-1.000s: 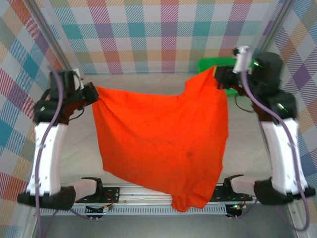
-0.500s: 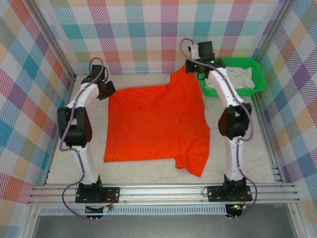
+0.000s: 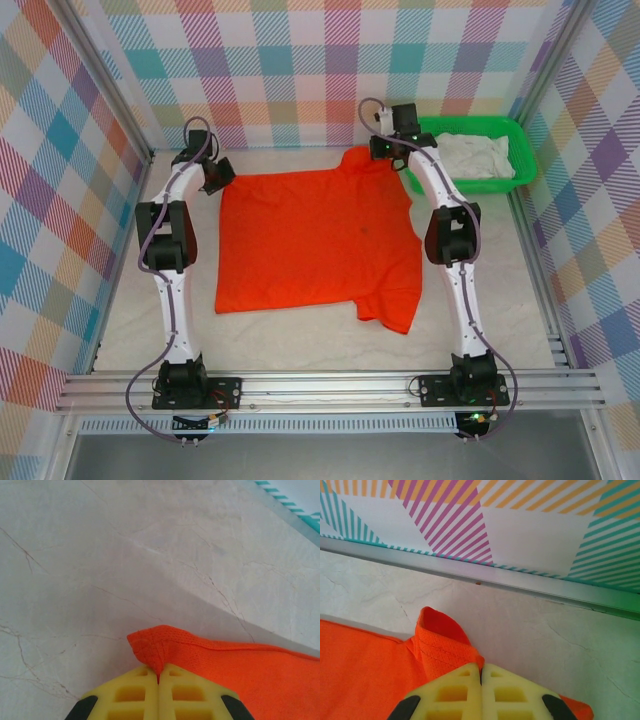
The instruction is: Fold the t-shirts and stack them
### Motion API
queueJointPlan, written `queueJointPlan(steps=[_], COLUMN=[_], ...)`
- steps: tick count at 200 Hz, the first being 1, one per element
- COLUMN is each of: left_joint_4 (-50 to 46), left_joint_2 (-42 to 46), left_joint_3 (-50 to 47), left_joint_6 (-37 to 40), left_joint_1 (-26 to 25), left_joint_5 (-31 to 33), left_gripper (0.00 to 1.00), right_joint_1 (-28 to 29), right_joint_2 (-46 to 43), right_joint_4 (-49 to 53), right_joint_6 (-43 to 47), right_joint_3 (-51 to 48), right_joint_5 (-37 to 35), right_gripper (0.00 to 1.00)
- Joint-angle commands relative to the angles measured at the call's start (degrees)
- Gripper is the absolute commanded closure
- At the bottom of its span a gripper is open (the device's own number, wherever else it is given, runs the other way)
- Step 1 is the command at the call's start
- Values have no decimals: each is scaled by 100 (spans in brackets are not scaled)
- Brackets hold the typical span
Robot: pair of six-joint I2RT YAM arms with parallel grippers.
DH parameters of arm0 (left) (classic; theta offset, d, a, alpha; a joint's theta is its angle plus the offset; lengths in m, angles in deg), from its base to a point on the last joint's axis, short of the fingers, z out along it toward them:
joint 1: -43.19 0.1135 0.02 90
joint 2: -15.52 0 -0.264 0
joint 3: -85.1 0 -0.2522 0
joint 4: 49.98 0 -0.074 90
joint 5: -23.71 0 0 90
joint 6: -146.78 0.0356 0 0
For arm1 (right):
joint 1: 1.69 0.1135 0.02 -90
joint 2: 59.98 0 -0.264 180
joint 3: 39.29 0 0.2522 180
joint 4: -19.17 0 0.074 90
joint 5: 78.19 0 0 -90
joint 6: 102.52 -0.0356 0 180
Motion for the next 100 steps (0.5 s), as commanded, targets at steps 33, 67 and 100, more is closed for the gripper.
queueJointPlan(steps=[33, 67, 100], left_joint_4=[219, 182, 231], left_joint_2=[860, 1070, 1262], left_joint_3=[-787, -1026, -1277], left_joint_6=[40, 161, 195], left_joint_1=[29, 47, 51], left_joint_5=[-182, -83, -85], left_gripper=[100, 100, 100], right_joint_1=[-32, -32, -26], right_joint_2=[-1508, -2233, -2777], right_joint_4=[-589, -935, -1168], right_joint_6=[-192, -252, -297], right_joint_3=[-1666, -2695, -3530], right_joint_5=[413, 509, 541], right_gripper=[100, 100, 100])
